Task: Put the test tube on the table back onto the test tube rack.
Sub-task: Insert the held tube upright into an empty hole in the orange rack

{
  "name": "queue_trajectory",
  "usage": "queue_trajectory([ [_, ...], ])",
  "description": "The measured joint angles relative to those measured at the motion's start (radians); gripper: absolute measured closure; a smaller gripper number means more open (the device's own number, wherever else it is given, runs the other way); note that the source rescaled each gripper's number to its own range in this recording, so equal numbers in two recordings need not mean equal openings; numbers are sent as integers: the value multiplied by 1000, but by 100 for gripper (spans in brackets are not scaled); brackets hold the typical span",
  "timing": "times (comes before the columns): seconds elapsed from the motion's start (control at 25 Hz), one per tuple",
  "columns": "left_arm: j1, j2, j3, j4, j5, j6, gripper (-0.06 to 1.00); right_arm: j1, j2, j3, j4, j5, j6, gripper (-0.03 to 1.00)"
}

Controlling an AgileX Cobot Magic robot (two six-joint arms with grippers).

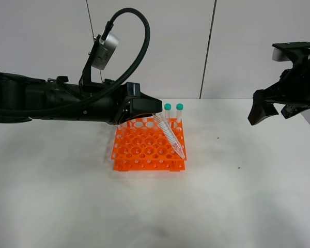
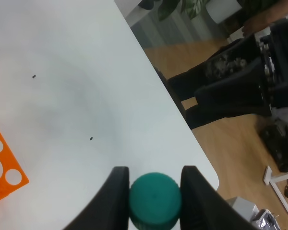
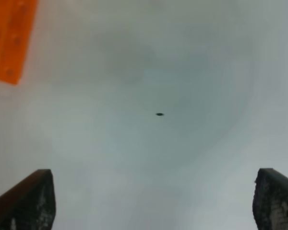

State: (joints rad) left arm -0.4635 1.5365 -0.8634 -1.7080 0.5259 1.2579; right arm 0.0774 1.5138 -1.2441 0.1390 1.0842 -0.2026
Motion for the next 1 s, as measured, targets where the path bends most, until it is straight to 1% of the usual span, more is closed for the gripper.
queue_trajectory([
  [0.16,0,0,0,0,0,-1,94,-19,0,0,-12,12,11,8],
  [0.24,0,0,0,0,0,-1,94,-27,0,0,-20,43,18,8],
  [0.32,0,0,0,0,0,-1,94,-27,-1,0,-20,104,26,8],
  [0.44,0,0,0,0,0,-1,94,-27,-40,38,-20,117,46,8],
  [0.52,0,0,0,0,0,-1,94,-27,-114,102,-20,117,53,8],
  [0.72,0,0,0,0,0,-1,94,-27,-396,349,-22,121,55,8],
  [0.8,0,0,0,0,0,-1,94,-27,-542,457,-25,88,56,8],
  [1.0,0,0,0,0,0,-1,94,-27,-910,670,-28,-36,60,8],
])
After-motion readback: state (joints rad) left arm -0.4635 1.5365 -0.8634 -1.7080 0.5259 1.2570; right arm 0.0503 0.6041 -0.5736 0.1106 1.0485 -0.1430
